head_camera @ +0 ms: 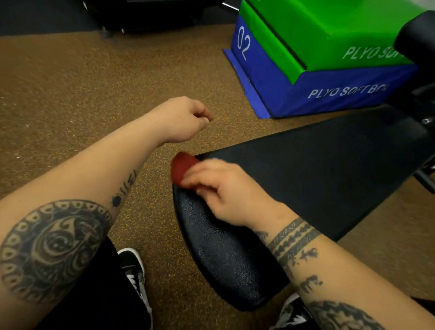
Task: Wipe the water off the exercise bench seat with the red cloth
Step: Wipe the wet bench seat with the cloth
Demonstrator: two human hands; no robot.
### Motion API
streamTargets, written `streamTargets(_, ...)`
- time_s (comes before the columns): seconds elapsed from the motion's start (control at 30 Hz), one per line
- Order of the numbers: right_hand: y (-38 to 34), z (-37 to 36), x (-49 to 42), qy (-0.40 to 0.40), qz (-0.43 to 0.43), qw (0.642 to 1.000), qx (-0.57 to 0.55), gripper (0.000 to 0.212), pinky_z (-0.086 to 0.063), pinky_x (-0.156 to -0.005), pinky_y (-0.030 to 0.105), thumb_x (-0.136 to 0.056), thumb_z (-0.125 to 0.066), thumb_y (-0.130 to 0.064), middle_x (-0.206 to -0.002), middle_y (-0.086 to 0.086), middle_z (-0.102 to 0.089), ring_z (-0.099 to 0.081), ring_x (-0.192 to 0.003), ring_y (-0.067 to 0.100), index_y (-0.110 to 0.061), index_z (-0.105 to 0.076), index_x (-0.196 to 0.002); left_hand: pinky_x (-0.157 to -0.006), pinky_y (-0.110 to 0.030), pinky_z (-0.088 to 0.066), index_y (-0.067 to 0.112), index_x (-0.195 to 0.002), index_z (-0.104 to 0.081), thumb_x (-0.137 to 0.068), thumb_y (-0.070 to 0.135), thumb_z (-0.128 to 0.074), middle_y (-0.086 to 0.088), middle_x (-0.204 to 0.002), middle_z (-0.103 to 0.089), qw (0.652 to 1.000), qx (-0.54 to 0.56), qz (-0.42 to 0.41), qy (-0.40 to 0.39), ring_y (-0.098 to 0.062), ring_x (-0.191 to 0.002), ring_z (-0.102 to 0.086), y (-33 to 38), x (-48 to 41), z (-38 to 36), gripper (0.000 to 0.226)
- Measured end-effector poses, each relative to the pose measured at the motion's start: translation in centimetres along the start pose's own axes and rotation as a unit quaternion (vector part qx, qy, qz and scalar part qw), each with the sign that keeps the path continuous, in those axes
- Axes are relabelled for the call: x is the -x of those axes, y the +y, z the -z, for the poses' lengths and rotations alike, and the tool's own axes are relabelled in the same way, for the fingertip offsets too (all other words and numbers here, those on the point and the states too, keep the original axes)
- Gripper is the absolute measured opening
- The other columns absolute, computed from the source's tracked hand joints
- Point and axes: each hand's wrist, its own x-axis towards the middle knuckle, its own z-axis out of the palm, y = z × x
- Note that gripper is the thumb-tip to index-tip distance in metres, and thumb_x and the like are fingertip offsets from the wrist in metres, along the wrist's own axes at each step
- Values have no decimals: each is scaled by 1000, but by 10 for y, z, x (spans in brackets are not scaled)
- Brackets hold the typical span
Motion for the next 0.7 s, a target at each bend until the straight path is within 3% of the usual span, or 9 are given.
streamTargets(0.27, -27, 37, 46, -195, -36, 967, -163, 30, -53, -92, 25, -72, -70, 14, -105, 4, -75, -69, -100, 12, -6, -79, -93, -91, -22, -38, 30, -121, -69, -96, 27, -59, 5, -110, -67, 997, -30, -35, -60, -13, -107, -60, 8, 3, -8, 27)
streamTargets(0.37, -12, 63, 42, -104, -103, 973, -179, 39, -55, -93, 41, -73, -74, 4, -107, 3, -74, -71, -98, 19, -23, -77, -100, -88, -20, -38, 30, -120, -69, -95, 26, -59, 6, -103, -66, 997, -45, -44, -54, -13, -105, -61, 13, 4, -12, 27)
streamTargets(0.43, 9, 80, 35, 29, -192, 961, -199, 45, -59, -73, 58, -79, -72, -2, -99, 5, -74, -73, -77, 34, -39, -71, -104, -91, -22, -41, 33, -119, -69, -94, 27, -61, 8, -102, -67, 996, -44, -50, -62, -12, -105, -61, 18, 5, -15, 27)
streamTargets(0.5, 36, 90, 28, 105, -280, 934, -196, 45, -57, -47, 53, -88, -67, -2, -94, 8, -71, -69, -54, 35, -35, -64, -119, -96, -24, -44, 37, -119, -69, -92, 26, -62, 11, -107, -70, 994, -42, -65, -79, -10, -106, -63, 21, 6, -20, 30)
streamTargets(0.53, 50, 91, 25, 111, -303, 932, -165, 46, -57, -44, 47, -91, -66, -5, -100, 8, -69, -69, -53, 33, -31, -59, -128, -98, -24, -44, 39, -120, -68, -91, 25, -63, 13, -109, -71, 992, -42, -73, -92, -8, -106, -63, 23, 7, -23, 32)
streamTargets(0.57, 62, 89, 22, 100, -310, 939, -113, 50, -59, -51, 41, -91, -66, -9, -110, 8, -68, -72, -61, 31, -28, -55, -136, -99, -23, -44, 40, -121, -68, -91, 25, -64, 14, -111, -72, 990, -45, -80, -105, -6, -106, -63, 24, 8, -26, 34)
streamTargets(0.6, 71, 84, 22, 73, -300, 950, -41, 52, -60, -69, 34, -91, -68, -16, -120, 7, -65, -74, -79, 30, -24, -53, -140, -99, -22, -44, 41, -121, -68, -91, 24, -64, 14, -112, -72, 988, -54, -88, -112, -5, -106, -63, 26, 8, -28, 35)
streamTargets(0.63, 77, 77, 23, 48, -284, 957, 34, 53, -51, -88, 27, -90, -70, -22, -126, 7, -63, -70, -100, 28, -21, -54, -140, -99, -22, -44, 42, -120, -69, -91, 24, -64, 13, -112, -73, 987, -63, -94, -113, -5, -105, -64, 27, 9, -30, 34)
streamTargets(0.7, 77, 61, 29, 45, -246, 963, 101, 48, -34, -97, 19, -87, -72, -27, -124, 6, -65, -57, -116, 26, -18, -62, -133, -100, -25, -46, 40, -119, -69, -91, 25, -64, 11, -110, -73, 988, -70, -95, -97, -8, -104, -65, 28, 8, -32, 32)
